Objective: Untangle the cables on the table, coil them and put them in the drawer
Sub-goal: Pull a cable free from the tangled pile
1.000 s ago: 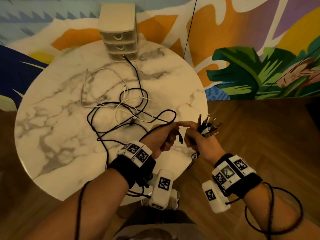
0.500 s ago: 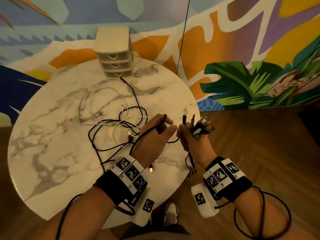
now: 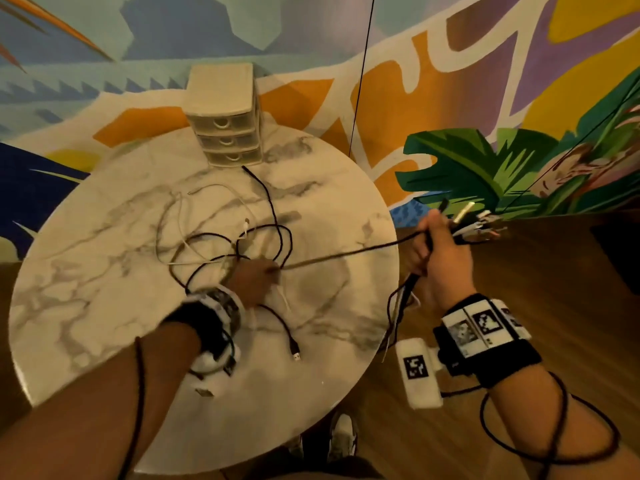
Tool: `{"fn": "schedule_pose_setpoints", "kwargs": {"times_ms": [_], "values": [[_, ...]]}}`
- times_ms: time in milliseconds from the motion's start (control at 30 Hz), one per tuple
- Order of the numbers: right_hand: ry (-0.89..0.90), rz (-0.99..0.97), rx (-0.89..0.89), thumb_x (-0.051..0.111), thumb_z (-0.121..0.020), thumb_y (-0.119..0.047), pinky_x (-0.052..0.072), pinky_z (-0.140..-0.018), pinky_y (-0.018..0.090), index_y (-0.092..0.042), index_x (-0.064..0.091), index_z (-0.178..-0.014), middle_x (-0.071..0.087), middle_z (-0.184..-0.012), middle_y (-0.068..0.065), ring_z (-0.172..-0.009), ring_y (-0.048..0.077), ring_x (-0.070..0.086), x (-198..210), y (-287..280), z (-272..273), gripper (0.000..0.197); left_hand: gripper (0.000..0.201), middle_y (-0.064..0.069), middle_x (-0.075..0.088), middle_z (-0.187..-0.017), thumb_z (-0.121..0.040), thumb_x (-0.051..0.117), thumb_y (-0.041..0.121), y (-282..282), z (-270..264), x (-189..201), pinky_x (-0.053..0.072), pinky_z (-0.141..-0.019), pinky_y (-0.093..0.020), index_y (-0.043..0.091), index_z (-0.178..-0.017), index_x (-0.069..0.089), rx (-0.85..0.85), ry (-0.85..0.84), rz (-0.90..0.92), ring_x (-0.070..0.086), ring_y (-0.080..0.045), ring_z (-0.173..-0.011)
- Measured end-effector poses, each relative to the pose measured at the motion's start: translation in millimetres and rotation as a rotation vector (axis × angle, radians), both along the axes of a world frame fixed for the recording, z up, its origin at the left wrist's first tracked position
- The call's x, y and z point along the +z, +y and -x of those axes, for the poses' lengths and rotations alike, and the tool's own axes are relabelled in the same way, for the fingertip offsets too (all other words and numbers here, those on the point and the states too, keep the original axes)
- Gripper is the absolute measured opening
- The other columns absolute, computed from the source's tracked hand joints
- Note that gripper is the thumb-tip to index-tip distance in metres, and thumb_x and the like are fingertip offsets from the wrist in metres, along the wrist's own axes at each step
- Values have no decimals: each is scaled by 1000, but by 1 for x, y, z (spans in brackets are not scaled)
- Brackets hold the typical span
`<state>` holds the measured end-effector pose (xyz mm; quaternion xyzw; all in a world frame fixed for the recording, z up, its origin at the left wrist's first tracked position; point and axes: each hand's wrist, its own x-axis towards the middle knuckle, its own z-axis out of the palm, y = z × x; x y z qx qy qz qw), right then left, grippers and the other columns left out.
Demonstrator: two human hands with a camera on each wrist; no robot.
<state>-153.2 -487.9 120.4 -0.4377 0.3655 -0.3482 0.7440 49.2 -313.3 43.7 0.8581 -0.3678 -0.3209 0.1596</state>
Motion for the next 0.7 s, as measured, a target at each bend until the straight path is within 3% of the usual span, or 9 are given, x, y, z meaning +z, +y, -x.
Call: {"fn": "schedule_pose_setpoints", "kwargs": {"times_ms": [67,133,233,300,367,467,567,633,700], "values": [[-3,-27,-81,36,-102,-30,16,-35,16,-17,44,-70,31,-40,-8,-33,6,22,-2,-9,7,35,26,-23,62,-105,-96,48,18,7,-42,12,45,-81,-38,-2,-103,63,156,-201,63,59,-37,-97],[37,-35,-107,35,-102,-31,18,-34,17,-16,47,-72,33,-40,-7,-33,6,23,-12,-12,12,35,25,-24,62,-104,-96,48,16,10,-62,15,44,-80,-39,-1,-102,64,224,-271,123,59,-38,-96],[211,-36,-117,38,-101,-35,20,-37,19,-14,59,-82,38,-40,-6,-32,6,27,-38,-11,20,35,28,-20,63,-102,-98,45,21,12,-42,-1,42,-81,-37,1,-101,65,36,-172,-14,58,-36,-98],[360,-31,-123,41,-99,-38,23,-39,21,-16,64,-92,45,-44,-4,-34,8,32,-52,-9,27,32,31,-19,64,-101,-99,41,24,14,-28,-1,43,-80,-37,3,-97,64,-9,-200,5,58,-36,-98],[445,9,-179,43,-98,-38,26,-40,22,-17,64,-97,48,-50,-1,-36,9,35,-56,-6,31,30,37,-17,65,-101,-100,36,33,10,-20,14,47,-79,-39,8,-97,63,39,-349,35,59,-36,-96],[441,174,-208,41,-99,-35,30,-44,25,-18,64,-80,45,-52,-1,-40,9,37,-41,8,18,35,38,-12,65,-102,-100,32,36,-5,-4,48,46,-74,-37,13,-100,62,-58,-642,-118,62,-34,-94],[391,416,138,37,-102,-30,33,-46,17,-22,66,-95,46,-52,2,-43,6,40,-21,36,-12,31,35,-7,65,-99,-100,33,32,-17,25,67,41,-64,-34,15,-101,63,-191,-743,-149,63,-30,-90],[464,477,429,38,-101,-34,37,-51,19,-30,63,-106,49,-52,2,-46,8,45,-18,55,-32,26,34,-7,64,-95,-99,34,32,-17,42,68,38,-61,-33,15,-98,63,-196,-728,-99,63,-31,-85],[611,499,596,42,-99,-33,40,-57,26,-26,67,-90,51,-50,-1,-49,12,48,-25,66,-45,28,31,-6,61,-93,-98,35,31,-12,54,64,41,-60,-34,15,-94,61,-167,-646,-9,61,-30,-82]]}}
